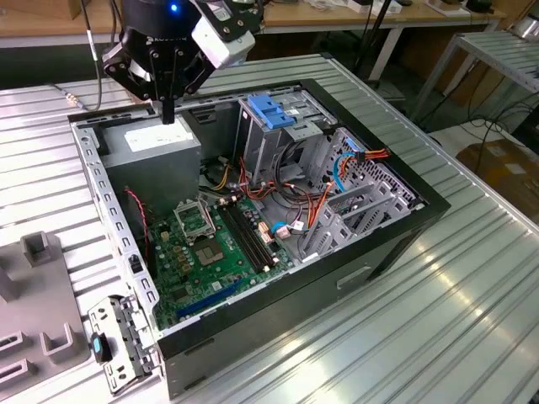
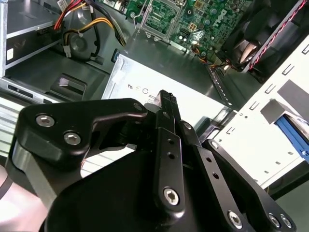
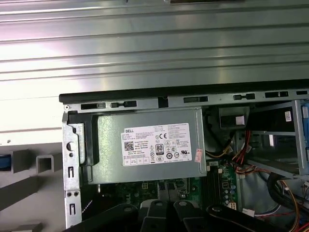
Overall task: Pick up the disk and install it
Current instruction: 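Reach for the disk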
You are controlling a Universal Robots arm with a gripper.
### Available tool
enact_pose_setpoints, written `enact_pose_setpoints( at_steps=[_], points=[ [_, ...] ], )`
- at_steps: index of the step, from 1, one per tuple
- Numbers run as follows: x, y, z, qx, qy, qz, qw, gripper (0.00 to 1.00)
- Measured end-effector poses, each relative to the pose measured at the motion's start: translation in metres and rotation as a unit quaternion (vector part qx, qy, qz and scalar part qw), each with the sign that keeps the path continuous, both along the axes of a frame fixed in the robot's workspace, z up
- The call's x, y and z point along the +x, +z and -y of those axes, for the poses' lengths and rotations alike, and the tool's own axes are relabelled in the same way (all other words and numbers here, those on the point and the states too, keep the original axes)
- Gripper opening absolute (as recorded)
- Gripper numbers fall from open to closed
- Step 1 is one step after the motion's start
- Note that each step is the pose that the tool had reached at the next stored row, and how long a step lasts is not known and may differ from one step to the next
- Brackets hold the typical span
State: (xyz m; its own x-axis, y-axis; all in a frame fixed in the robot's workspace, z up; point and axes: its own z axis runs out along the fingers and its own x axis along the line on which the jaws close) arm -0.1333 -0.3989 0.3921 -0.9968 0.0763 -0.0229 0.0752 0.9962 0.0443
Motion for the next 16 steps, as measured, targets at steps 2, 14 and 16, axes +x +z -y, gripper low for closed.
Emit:
enact_pose_setpoints(
  at_steps=[2,14,16],
  points=[
    [-0.0015,-0.0001,0.0000,-0.0001,0.000,0.0000,1.00000,0.11],
    [-0.0085,-0.0007,0.0000,0.0000,0.000,-0.0019,1.00000,0.11],
    [-0.0096,-0.0009,0.0000,0.0000,0.000,-0.0022,1.00000,0.11]
  ],
)
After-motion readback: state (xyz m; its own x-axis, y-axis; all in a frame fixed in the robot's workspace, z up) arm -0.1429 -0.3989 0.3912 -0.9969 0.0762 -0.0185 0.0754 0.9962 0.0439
